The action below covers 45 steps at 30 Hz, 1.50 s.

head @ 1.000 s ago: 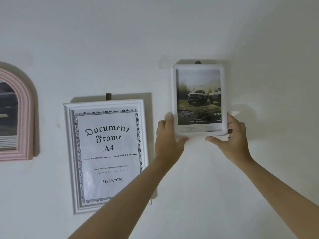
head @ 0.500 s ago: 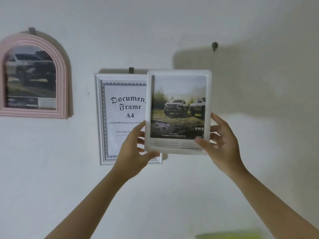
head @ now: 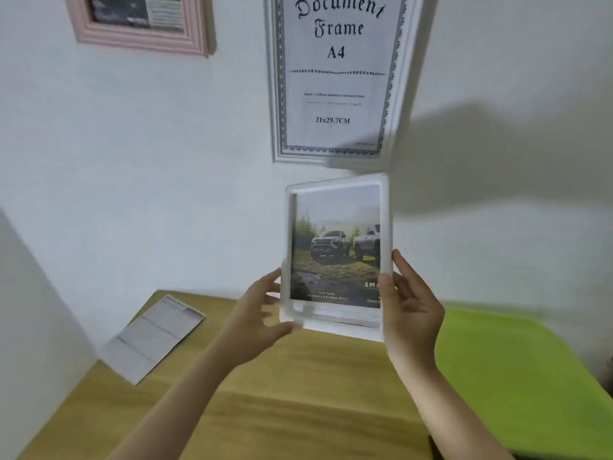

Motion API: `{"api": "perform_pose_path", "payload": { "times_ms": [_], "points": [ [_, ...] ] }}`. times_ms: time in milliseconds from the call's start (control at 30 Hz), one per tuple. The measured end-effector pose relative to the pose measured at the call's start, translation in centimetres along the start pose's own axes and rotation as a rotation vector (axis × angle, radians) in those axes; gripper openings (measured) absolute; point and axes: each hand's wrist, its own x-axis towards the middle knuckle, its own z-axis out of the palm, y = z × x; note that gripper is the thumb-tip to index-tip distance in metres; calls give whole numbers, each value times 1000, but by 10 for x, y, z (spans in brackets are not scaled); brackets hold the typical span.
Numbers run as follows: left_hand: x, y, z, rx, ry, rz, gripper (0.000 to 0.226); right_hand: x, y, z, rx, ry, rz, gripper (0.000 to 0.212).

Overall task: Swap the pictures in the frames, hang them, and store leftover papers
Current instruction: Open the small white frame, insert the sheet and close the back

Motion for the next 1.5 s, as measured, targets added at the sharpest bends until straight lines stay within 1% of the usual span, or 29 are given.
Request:
{"api": "perform_pose_path", "payload": {
  "times_ms": [67, 167, 267, 367, 433, 567, 700, 800, 867, 967, 1033, 1133, 1167, 1267, 1300, 1400, 1467, 1500],
  "points": [
    [-11, -10, 2, 41, 38, -50, 81, -18, 12, 5, -33, -9, 42, 37],
    [-19, -5, 8, 16, 90, -36, 59, -44, 27, 10, -74, -55, 106, 36],
    [-22, 15, 18, -78, 44, -28, 45, -70, 37, 15, -94, -90, 139, 37],
    [-20, 26, 26, -124, -19, -56, 39, -92, 45, 17, -151, -132, 114, 39],
    [-19, 27, 30, -115, -16, -96, 34, -103, 49, 18, -174, -138, 100, 40],
    [-20, 23, 31, -74, 43, -176, 29, -117, 53, 19, -202, -174, 83, 35],
    [-23, 19, 24, -68, 125, -203, 23, -125, 51, 19, -171, -318, 103, 38],
    [-25, 17, 15, -46, 177, -227, 25, -130, 49, 18, -101, -406, 99, 38],
    [-27, 13, 10, 5, 200, -252, 29, -131, 50, 18, -67, -400, 137, 37],
    [-34, 6, 1, 84, 223, -287, 28, -131, 58, 19, -86, -355, 288, 37],
    [-40, -1, -7, 115, 240, -298, 25, -131, 69, 19, -161, -359, 396, 39],
    [-51, -11, -20, 59, 276, -318, 23, -136, 86, 20, -288, -399, 551, 44],
    [-54, -15, -24, 18, 288, -331, 24, -138, 90, 21, -283, -412, 615, 46],
    [-64, -23, -33, -90, 348, -374, 24, -143, 93, 27, -100, -439, 795, 48],
    [-67, -27, -35, -119, 369, -385, 24, -145, 93, 28, -76, -443, 809, 49],
    [-79, -48, -37, -153, 411, -424, 24, -152, 98, 33, -177, -416, 756, 52],
    [-88, -64, -35, -146, 388, -458, 28, -158, 105, 35, -203, -380, 761, 50],
    [-92, -71, -33, -120, 352, -474, 34, -161, 108, 36, -207, -354, 775, 50]
  ]
}}
